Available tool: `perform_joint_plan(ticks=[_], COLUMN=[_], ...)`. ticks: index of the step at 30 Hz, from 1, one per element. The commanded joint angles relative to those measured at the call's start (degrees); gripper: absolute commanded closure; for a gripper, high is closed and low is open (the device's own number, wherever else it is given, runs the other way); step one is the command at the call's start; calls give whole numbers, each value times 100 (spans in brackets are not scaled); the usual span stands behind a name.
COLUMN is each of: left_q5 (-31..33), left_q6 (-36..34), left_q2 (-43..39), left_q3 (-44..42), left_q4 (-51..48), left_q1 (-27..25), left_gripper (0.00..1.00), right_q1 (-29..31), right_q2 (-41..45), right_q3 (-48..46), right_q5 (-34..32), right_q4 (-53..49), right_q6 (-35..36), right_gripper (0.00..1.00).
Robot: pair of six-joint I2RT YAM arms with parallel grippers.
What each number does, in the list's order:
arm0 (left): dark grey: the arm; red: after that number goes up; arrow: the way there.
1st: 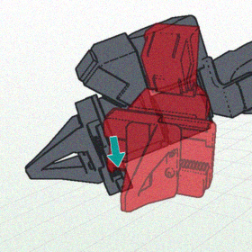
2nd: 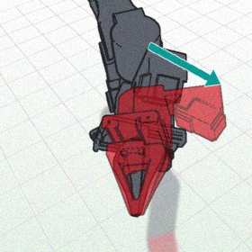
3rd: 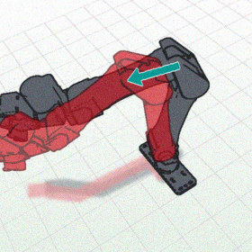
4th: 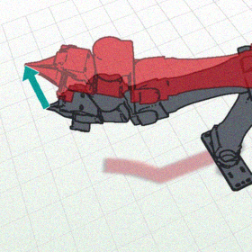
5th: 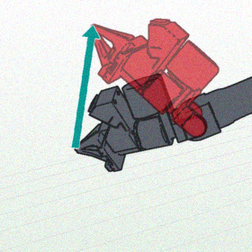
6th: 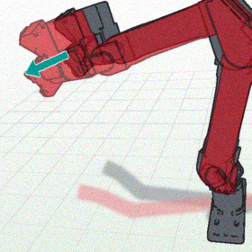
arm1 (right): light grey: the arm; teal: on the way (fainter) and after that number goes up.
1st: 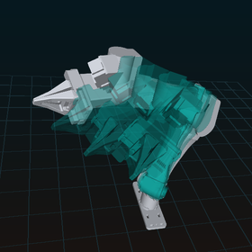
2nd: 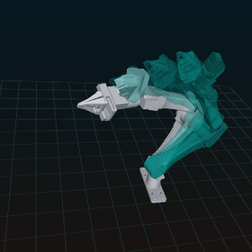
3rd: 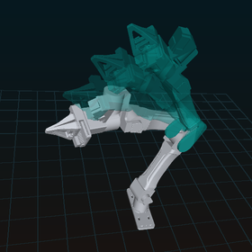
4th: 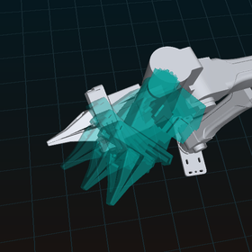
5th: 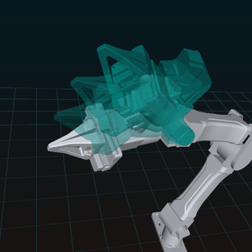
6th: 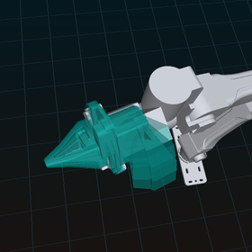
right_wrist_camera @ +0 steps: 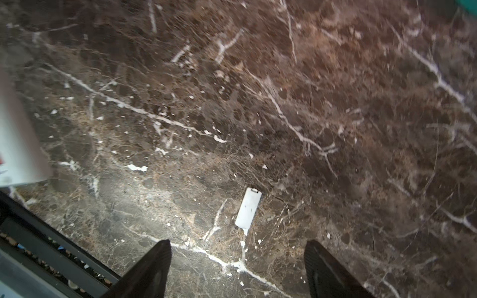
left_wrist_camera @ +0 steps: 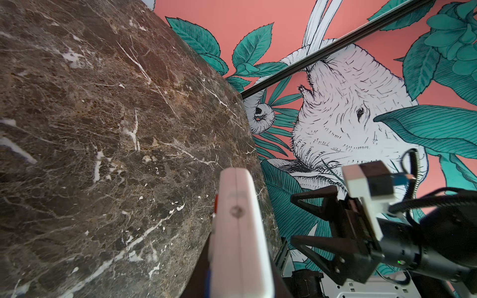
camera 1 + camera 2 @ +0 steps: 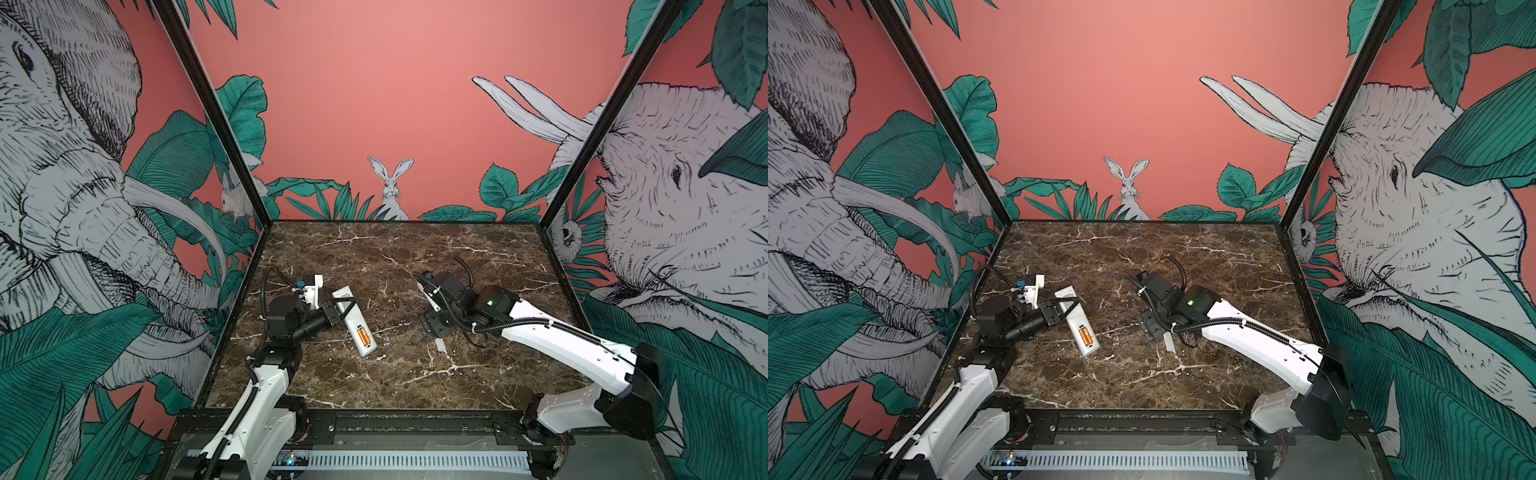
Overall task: Load the batteries into the remote control
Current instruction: 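Lift the right gripper off the remote and move it toward the white battery cover, then lower the right gripper onto the white battery cover and close on it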
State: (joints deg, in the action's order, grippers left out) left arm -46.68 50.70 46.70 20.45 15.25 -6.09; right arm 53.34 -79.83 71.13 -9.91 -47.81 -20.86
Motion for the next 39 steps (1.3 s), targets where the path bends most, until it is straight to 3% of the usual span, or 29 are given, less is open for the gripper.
perform_joint_plan(ticks=[1, 7, 19, 39], left_q5=[-17, -28, -174, -221], left_q6=[-130, -209, -306, -402], left_q2=[-53, -46, 33, 191], left_q3=[74, 43, -2, -17], left_q4=[64, 67, 246, 398], left_q1=[-20, -20, -21, -24], left_gripper=[100, 100, 100, 100], right_q1=[-210, -481, -710, -912], right_q2=[-111, -585, -1634, -2185], right_q3=[-261, -529, -687, -864], right_q5=[179, 312, 593, 841], right_q4=[149, 510, 892, 1280], right_q6=[-372, -410, -388, -443], right_gripper=[14, 10, 12, 30])
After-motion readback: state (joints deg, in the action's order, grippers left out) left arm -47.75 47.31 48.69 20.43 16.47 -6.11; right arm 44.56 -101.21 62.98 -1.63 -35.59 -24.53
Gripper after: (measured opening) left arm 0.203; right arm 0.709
